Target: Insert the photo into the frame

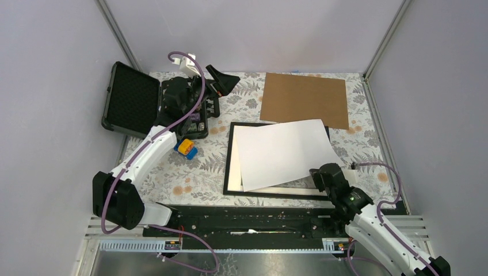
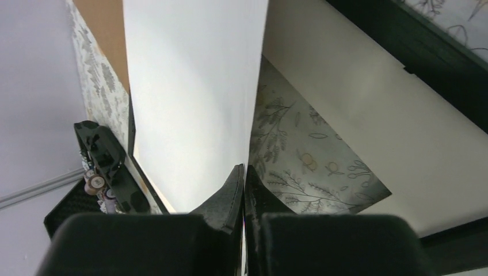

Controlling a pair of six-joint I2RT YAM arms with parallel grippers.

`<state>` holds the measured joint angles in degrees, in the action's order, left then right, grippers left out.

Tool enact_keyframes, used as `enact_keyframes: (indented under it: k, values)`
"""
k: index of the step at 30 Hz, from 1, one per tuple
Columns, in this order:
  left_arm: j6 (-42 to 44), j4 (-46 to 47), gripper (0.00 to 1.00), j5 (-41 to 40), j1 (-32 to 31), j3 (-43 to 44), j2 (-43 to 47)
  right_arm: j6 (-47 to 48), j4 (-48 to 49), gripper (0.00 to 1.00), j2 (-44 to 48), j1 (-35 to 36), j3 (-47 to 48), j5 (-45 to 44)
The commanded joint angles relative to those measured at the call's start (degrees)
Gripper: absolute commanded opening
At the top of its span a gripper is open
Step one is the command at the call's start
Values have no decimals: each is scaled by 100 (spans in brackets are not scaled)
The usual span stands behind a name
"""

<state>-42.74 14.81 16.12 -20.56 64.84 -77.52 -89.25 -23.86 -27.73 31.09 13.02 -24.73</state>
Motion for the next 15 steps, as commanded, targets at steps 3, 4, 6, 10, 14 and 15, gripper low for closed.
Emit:
enact_keyframes:
  k: [3,4,6,10,14,15]
  values:
    - [-84,433,99,155,51,17,-3,-9,30,5,-182,18,65,417]
    - [-85,435,99,166,52,16,-1,31,153,9,-267,22,54,596]
    - [-83,443,99,171,52,5,0,156,235,13,-385,21,56,793]
    - [-94,457,99,186,56,6,-9,467,-37,16,-379,26,263,989]
    - [-126,494,99,227,63,5,-43,536,-141,26,-236,24,249,1296]
    - [-135,504,99,246,67,8,-53,614,-105,29,-245,22,256,1445]
